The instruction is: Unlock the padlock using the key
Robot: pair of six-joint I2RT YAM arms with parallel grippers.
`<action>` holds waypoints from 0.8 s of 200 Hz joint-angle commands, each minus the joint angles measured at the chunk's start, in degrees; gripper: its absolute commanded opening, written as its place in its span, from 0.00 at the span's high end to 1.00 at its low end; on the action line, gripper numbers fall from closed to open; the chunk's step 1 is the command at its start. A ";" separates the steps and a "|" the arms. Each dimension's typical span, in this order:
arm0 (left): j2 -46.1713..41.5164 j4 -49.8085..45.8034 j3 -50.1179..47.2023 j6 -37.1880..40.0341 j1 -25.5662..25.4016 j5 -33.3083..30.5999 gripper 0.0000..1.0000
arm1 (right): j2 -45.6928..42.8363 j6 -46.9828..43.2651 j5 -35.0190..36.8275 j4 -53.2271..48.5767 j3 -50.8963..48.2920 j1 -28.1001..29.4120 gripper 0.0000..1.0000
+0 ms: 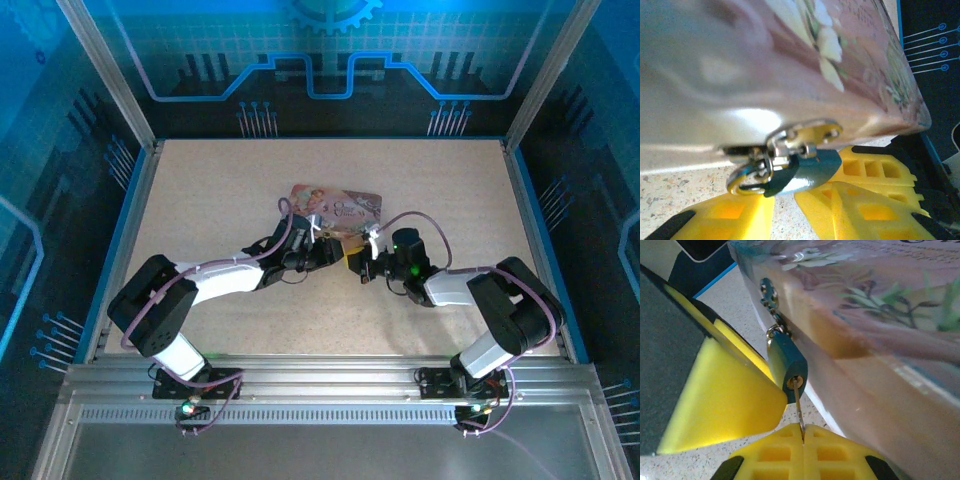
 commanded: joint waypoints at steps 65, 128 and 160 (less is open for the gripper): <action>-0.48 1.65 -1.80 0.23 -0.56 1.84 0.61 | 4.89 -2.45 -1.44 0.89 1.97 1.19 1.00; -6.59 -3.37 -5.21 3.28 0.90 -3.10 0.56 | 0.49 -3.61 0.18 -3.85 1.34 0.21 1.00; -12.82 -8.64 -6.81 7.45 2.07 -8.32 0.44 | -5.09 -3.64 0.18 -10.22 2.41 -1.92 1.00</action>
